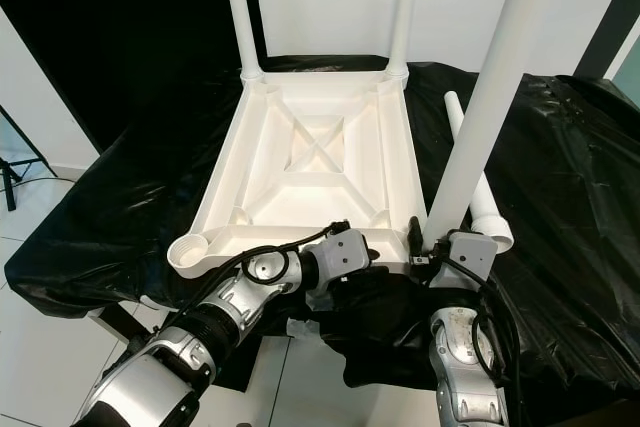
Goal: Building children table
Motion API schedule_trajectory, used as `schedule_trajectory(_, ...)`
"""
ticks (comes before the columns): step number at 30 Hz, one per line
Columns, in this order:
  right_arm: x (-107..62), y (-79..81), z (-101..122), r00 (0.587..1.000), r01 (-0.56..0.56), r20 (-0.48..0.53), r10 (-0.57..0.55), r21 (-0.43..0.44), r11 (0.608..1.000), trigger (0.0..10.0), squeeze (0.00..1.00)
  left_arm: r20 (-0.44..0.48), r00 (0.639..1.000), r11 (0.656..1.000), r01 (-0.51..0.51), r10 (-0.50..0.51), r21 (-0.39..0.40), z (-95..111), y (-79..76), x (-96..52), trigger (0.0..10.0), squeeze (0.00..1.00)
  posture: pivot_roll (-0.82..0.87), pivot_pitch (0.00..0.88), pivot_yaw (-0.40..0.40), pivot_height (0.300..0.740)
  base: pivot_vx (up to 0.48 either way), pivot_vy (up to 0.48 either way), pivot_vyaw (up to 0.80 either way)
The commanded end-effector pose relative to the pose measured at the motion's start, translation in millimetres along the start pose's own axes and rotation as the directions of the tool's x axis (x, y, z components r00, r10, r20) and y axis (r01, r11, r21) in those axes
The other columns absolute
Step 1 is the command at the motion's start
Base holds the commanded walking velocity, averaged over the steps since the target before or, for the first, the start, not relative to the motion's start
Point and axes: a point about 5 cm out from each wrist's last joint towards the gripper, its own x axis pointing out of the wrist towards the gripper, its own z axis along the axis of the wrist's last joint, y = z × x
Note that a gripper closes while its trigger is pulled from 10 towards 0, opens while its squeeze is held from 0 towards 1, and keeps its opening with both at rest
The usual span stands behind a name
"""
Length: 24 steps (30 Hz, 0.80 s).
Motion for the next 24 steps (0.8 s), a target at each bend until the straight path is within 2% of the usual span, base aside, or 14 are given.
schedule_trajectory(1,-0.1,8.7,-2,0.999,-0.05,-0.01,0.05,-0.011,0.999,1.6,0.0,-0.134,0.988,0.994,0.066,-0.077,-0.084,-33,-23.0,-2.2,10.0,0.0,0.13,0.0,0.031,0.74,0.0,0.0,0.0)
schedule_trajectory(2,-0.1,8.7,-2,0.999,-0.05,-0.01,0.05,-0.011,0.999,1.6,0.0,-0.134,0.988,0.994,0.066,-0.077,-0.084,-33,-23.0,-2.2,10.0,0.0,0.13,0.0,0.031,0.74,0.0,0.0,0.0)
schedule_trajectory(3,1.7,8.7,-2,0.998,-0.061,-0.016,0.06,-0.019,0.998,10.0,0.0,-0.134,0.988,0.994,0.065,-0.076,-0.087,-33,-23.7,-2.2,10.0,0.0,0.12,0.0,0.031,0.74,0.0,0.0,0.0)
schedule_trajectory(5,2.7,9.0,-3,0.998,-0.065,-0.019,0.064,-0.023,0.998,10.0,0.0,-0.134,0.988,0.994,0.065,-0.076,-0.088,-34,-24.2,-2.3,10.0,0.0,0.12,0.0,0.031,0.74,0.0,0.0,0.0)
schedule_trajectory(6,4.2,6.3,-3,0.996,-0.091,-0.02,0.09,-0.03,0.995,10.0,0.7,-0.133,0.988,0.994,0.066,-0.078,-0.091,-34,-25.6,-1.8,10.0,0.0,0.12,0.0,0.028,0.74,0.0,0.0,0.0)
schedule_trajectory(7,4.2,6.3,-3,0.996,-0.091,-0.02,0.09,-0.03,0.995,10.0,0.7,-0.133,0.988,0.994,0.066,-0.078,-0.091,-34,-25.6,-1.8,10.0,0.0,0.12,0.0,0.028,0.74,0.0,0.0,0.0)
schedule_trajectory(8,4.4,4.5,-3,0.993,-0.115,-0.022,0.114,-0.028,0.993,10.0,1.0,-0.132,0.988,0.994,0.066,-0.078,-0.091,-34,-25.8,-1.5,10.0,0.0,0.12,0.0,0.027,0.74,0.0,0.0,0.0)
schedule_trajectory(10,3.3,2.3,-1,0.978,-0.21,-0.025,0.209,-0.046,0.977,10.0,1.0,-0.132,0.988,0.994,0.066,-0.078,-0.092,-33,-26.2,-0.5,10.0,0.0,0.11,0.0,0.027,0.74,0.0,0.0,0.0)
schedule_trajectory(13,2.0,1.7,1,0.968,-0.251,-0.023,0.25,-0.063,0.966,10.0,1.0,-0.13,0.988,0.994,0.067,-0.079,-0.091,-33,-26.4,0.3,10.0,0.0,0.11,0.0,0.026,0.74,0.0,0.0,0.0)
schedule_trajectory(14,1.0,1.4,2,0.96,-0.28,-0.025,0.279,-0.072,0.957,10.0,0.67,-0.129,0.988,0.993,0.069,-0.08,-0.091,-32,-26.6,0.9,10.0,0.0,0.11,0.0,0.026,0.74,0.0,0.0,0.0)
schedule_trajectory(15,0.1,0.5,3,0.951,-0.309,-0.022,0.308,-0.087,0.947,10.0,0.0,-0.126,0.989,0.993,0.07,-0.081,-0.091,-31,-26.7,1.7,10.0,0.0,0.11,0.0,0.025,0.74,0.0,0.0,0.0)
schedule_trajectory(20,-0.4,-5.3,9,0.931,-0.363,-0.02,0.363,-0.108,0.925,10.0,0.0,-0.122,0.989,0.993,0.07,-0.081,-0.091,-30,-26.8,2.4,10.0,0.0,0.11,0.0,0.023,0.74,0.0,0.0,0.0)
schedule_trajectory(22,-0.8,-13.8,11,0.918,-0.396,-0.042,0.394,-0.128,0.909,10.0,0.0,-0.125,0.989,0.993,0.07,-0.081,-0.093,-32,-27.6,1.2,10.0,0.0,0.1,0.0,0.027,0.74,0.0,0.0,0.0)
schedule_trajectory(24,-0.8,-13.8,11,0.918,-0.396,-0.042,0.394,-0.128,0.909,10.0,0.0,-0.125,0.989,0.993,0.07,-0.081,-0.093,-32,-27.6,1.2,10.0,0.0,0.1,0.0,0.027,0.74,0.0,0.0,0.0)
